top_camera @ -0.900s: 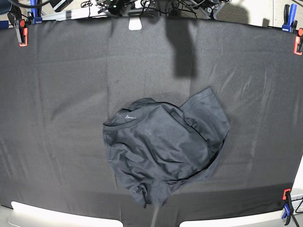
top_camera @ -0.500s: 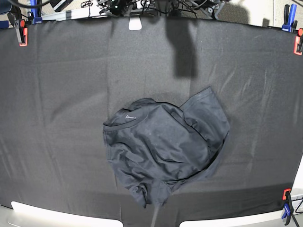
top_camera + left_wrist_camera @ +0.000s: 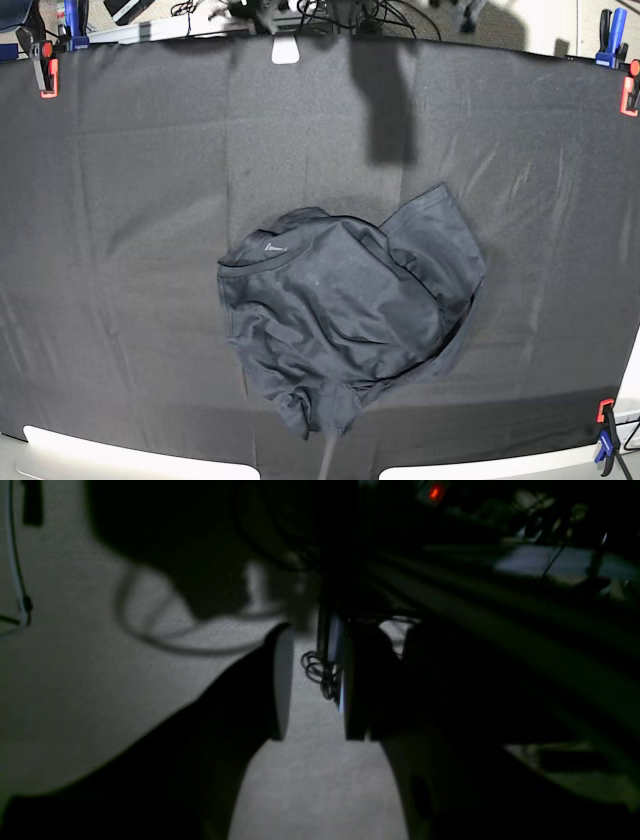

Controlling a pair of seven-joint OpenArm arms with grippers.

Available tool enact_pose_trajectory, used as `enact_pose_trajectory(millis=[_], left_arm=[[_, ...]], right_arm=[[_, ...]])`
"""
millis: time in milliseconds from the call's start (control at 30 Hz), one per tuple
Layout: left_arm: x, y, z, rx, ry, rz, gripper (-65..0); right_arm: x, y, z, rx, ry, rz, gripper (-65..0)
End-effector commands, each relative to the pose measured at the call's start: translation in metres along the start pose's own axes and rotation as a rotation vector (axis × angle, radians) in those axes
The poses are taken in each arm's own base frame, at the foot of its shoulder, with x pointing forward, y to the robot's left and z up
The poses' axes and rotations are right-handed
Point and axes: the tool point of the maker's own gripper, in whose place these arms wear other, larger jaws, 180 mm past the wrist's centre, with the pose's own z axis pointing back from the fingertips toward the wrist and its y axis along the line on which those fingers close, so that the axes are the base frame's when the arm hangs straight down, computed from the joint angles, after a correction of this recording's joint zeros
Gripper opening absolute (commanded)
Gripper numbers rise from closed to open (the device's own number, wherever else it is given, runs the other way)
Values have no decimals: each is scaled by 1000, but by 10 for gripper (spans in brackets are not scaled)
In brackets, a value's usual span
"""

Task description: Layout the t-shirt on the table in an organized manner, then fold the t-shirt properly

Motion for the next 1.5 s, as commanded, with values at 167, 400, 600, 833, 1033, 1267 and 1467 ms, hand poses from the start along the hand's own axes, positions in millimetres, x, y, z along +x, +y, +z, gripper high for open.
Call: enact_pose_trajectory(millis=[167, 400, 600, 833, 1033, 1267, 1467], left_arm=[[-13, 24, 33, 48, -14, 1, -500], [-4, 53, 87, 98, -87, -6, -500], [18, 69, 143, 136, -155, -136, -500], [74, 66, 200, 142, -250, -320, -500], [141, 41, 231, 134, -436, -418, -500], [207, 30, 250, 201, -603, -533, -500], [240, 35, 258, 230, -659, -615, -500]], right_arm=[[-29, -12, 43, -23, -19, -70, -448], [-34, -26, 107, -19, -70, -71, -448], [-19, -4, 175, 95, -128, 16, -448], [33, 13, 239, 140, -202, 174, -448], [104, -3, 274, 50, -361, 270, -448], [169, 2, 310, -3, -546, 374, -448], [200, -13, 308, -110, -606, 425, -448]])
